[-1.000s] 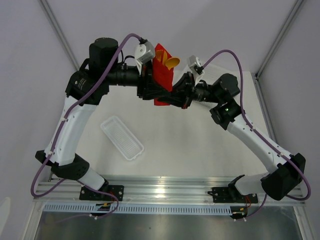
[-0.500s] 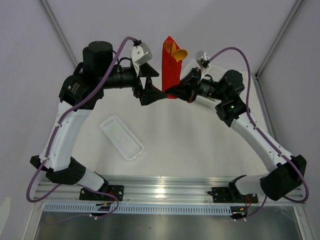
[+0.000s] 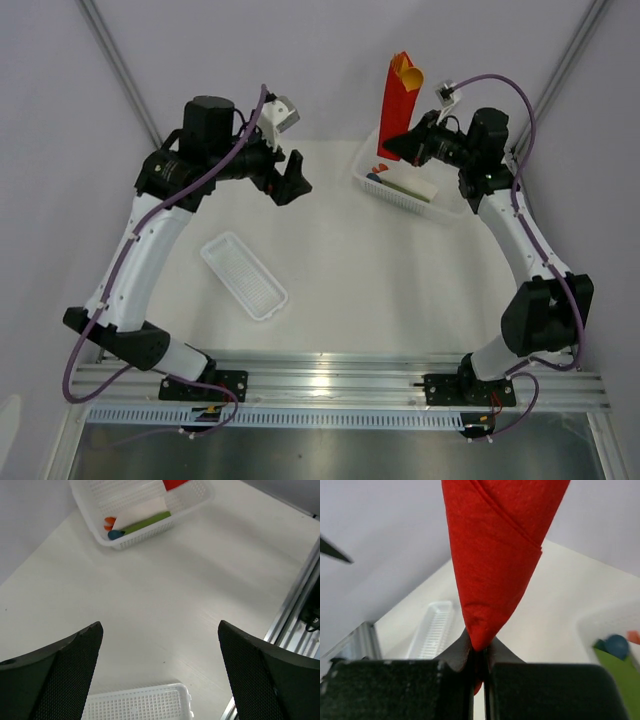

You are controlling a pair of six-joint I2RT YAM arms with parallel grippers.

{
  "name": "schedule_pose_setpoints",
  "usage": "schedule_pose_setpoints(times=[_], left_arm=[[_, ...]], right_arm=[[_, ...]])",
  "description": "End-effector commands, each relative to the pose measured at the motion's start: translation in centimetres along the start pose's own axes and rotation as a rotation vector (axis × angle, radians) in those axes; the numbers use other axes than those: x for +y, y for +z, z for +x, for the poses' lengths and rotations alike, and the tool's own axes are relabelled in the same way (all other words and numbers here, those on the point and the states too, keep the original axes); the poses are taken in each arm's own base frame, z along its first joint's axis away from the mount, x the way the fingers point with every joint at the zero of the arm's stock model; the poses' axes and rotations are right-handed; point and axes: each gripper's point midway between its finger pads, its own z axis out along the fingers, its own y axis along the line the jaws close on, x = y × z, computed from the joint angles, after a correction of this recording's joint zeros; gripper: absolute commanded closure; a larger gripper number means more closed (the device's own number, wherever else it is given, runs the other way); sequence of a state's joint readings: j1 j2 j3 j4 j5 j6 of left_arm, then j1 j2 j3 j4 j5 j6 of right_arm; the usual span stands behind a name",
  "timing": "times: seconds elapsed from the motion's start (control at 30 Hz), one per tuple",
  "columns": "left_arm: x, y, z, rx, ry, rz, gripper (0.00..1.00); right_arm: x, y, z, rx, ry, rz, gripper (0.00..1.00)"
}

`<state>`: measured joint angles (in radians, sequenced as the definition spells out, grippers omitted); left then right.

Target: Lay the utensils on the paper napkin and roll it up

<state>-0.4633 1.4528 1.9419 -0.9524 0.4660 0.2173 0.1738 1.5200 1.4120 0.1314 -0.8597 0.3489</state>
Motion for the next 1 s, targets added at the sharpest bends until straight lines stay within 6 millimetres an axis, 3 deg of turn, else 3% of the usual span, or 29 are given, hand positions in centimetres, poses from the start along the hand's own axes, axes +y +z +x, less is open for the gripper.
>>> schedule_pose_setpoints(times=[0.0,0.03,0.13,0.17,0.23,0.27,0.3,0.43,0.53,0.7,0.93,0.97], left_arm=[[2.6,2.1,2.2,0.071,0.006,-0.049,0.01],[3.2,3.2,3.0,0.098,-0.001,-0.041,0.02],[5.0,5.5,5.0,0.162,-0.043,-0.033,0.03],[6.0,5.8,5.5,0.17,-0.059,-0.04,0.04],[7.5,6.5,5.7,0.175,-0.077,-0.055,0.05],[9.1,7.4,6.9,0.203,-0.109,-0.074,0.05],[9.9,7.6,7.3,0.209,-0.124,-0.088,0.05],[12.4,8.7,11.0,0.283,-0.177,-0.132,0.06],[12.5,9.0,14.3,0.353,-0.221,-0.129,0.06],[12.2,8.5,16.0,0.384,-0.267,-0.106,0.06],[13.9,9.4,18.2,0.445,-0.299,-0.14,0.07],[14.0,9.5,18.3,0.445,-0.301,-0.14,0.07]], right_arm=[[-5.7,-0.3,0.7,0.072,-0.058,0.156,1.0],[-8.0,-0.1,0.9,0.092,-0.071,0.196,1.0],[-11.8,-0.2,2.3,0.165,-0.104,0.257,1.0],[-13.9,-0.1,2.9,0.195,-0.101,0.277,1.0],[-16.1,-0.1,3.5,0.238,-0.128,0.296,1.0],[-16.9,-0.3,2.9,0.248,-0.139,0.311,1.0],[-18.9,-0.1,4.6,0.285,-0.118,0.329,1.0],[-23.2,-0.8,7.4,0.392,-0.11,0.438,1.0],[-25.0,-1.1,9.8,0.414,-0.019,0.472,1.0],[-26.6,-1.4,12.4,0.406,0.131,0.495,1.0],[-26.9,-1.5,16.0,0.453,0.255,0.484,1.0],[-27.8,-2.5,16.4,0.437,0.307,0.499,1.0]])
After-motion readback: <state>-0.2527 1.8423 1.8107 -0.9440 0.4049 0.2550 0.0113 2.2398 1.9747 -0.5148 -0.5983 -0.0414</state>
